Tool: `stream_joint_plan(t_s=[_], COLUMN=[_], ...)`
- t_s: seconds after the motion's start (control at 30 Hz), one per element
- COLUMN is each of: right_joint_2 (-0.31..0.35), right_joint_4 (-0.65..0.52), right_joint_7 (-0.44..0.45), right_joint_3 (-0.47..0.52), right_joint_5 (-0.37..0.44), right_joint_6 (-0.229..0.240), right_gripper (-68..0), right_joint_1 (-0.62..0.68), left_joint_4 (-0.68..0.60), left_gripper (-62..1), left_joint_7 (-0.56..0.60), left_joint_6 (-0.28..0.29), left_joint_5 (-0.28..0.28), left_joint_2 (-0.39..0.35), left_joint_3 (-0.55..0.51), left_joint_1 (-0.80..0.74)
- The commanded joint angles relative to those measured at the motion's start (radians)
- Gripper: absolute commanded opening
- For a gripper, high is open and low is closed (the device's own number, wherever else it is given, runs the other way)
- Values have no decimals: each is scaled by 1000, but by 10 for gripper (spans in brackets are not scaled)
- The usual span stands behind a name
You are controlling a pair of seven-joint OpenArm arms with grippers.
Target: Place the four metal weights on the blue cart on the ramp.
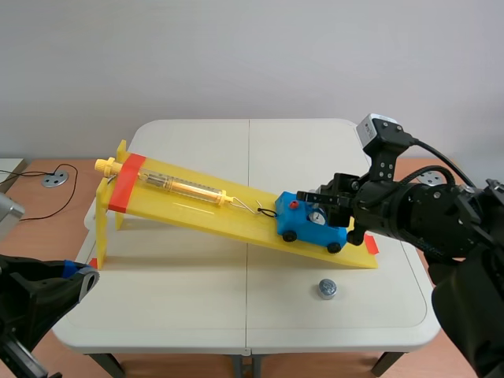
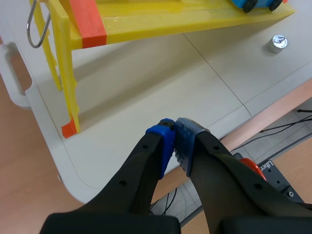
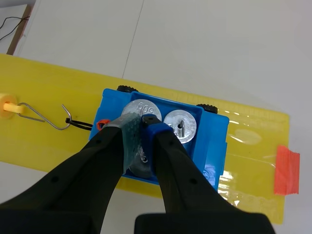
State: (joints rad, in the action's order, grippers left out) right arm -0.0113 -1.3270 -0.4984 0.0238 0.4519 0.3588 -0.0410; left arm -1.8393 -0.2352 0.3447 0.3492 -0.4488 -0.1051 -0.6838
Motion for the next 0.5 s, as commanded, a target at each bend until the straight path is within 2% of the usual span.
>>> stream_joint_plan(t_s=[0.0, 0.2, 0.33, 0.47], right_joint_2=[0, 0, 0, 3], right_joint_4=[-69, -60, -60, -64], right_joint_7=[176, 185, 190, 192], right_joint_3=[3, 3, 3, 8], right_joint_5=[48, 48, 48, 50], right_joint_6=[32, 35, 37, 89], right_gripper=[-667, -659, -551, -467], right_joint_1=[-117, -122, -122, -122], left_joint_4=[-71, -71, -71, -71], left_gripper=[-573, -573, -573, -573], left_joint_7=[103, 103, 103, 103], left_joint_6=[18, 18, 18, 18], left_joint_5=[74, 74, 74, 74], left_joint_2=[22, 22, 22, 22], left_joint_3=[-13, -13, -13, -13], left_joint_1=[22, 22, 22, 22])
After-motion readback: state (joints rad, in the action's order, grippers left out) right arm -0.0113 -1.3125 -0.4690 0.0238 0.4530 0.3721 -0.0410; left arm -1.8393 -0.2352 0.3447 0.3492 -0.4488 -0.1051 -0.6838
